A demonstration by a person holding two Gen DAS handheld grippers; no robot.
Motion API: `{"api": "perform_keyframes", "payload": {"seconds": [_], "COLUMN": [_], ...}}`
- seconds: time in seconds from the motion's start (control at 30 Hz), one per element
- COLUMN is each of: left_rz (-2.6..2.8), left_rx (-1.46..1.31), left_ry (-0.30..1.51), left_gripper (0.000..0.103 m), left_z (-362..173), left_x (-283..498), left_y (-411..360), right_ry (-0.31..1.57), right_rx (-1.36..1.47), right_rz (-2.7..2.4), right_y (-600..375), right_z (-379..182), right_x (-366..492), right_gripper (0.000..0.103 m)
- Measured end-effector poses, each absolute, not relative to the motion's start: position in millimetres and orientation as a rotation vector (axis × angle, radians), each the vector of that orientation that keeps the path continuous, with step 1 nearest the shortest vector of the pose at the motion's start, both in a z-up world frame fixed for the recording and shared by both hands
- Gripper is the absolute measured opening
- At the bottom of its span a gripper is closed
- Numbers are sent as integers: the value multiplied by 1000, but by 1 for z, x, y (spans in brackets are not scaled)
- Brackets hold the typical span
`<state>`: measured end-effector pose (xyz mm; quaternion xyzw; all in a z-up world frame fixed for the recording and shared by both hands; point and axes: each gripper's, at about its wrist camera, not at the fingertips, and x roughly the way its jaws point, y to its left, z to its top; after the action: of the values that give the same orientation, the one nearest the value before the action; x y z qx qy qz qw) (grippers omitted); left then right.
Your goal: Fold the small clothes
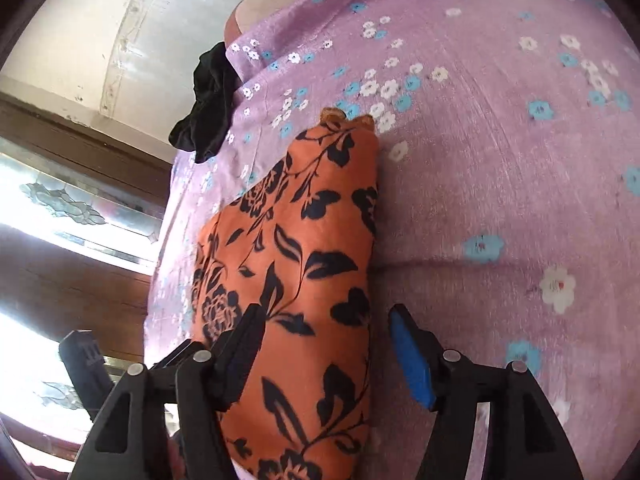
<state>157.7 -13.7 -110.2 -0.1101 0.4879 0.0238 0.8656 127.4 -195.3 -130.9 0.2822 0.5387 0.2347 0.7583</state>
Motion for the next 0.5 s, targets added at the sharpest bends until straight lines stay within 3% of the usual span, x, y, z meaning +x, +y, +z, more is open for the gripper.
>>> {"api": "perform_keyframes", "payload": {"seconds": [0.07, 0.13, 0.3, 0.37, 0.4, 0.43, 0.5], "left_rz": [54, 62, 63, 59, 57, 55, 57], "left_rx": [-202, -204, -221, -244, -247, -245, -233], "left_ry": [1029, 1032, 1036, 1035, 1032, 1023, 1003], "left_gripper": [58, 59, 59, 59, 59, 59, 59], "left_z": [-116, -119, -118, -114, -111, -107, -100], "left_x": [157, 159, 160, 156, 155, 152, 147], "left_y": [-18, -18, -15, -15, -14, -13, -12], "right_ry": [1241, 1273, 1191, 1207, 1224, 1228, 1217], "right_rx": [656, 620, 325, 293, 326, 380, 470], "right_rz": [511, 560, 508, 483, 464, 446, 439], "right_y": [-196, -184, -152, -149, -156, -165, -180], "right_z": [-144, -153, -112, -118, -127, -131, -133], "right_x": [114, 105, 94, 94, 96, 95, 91], "right_gripper": [70, 39, 36, 45, 64, 72, 76]}}
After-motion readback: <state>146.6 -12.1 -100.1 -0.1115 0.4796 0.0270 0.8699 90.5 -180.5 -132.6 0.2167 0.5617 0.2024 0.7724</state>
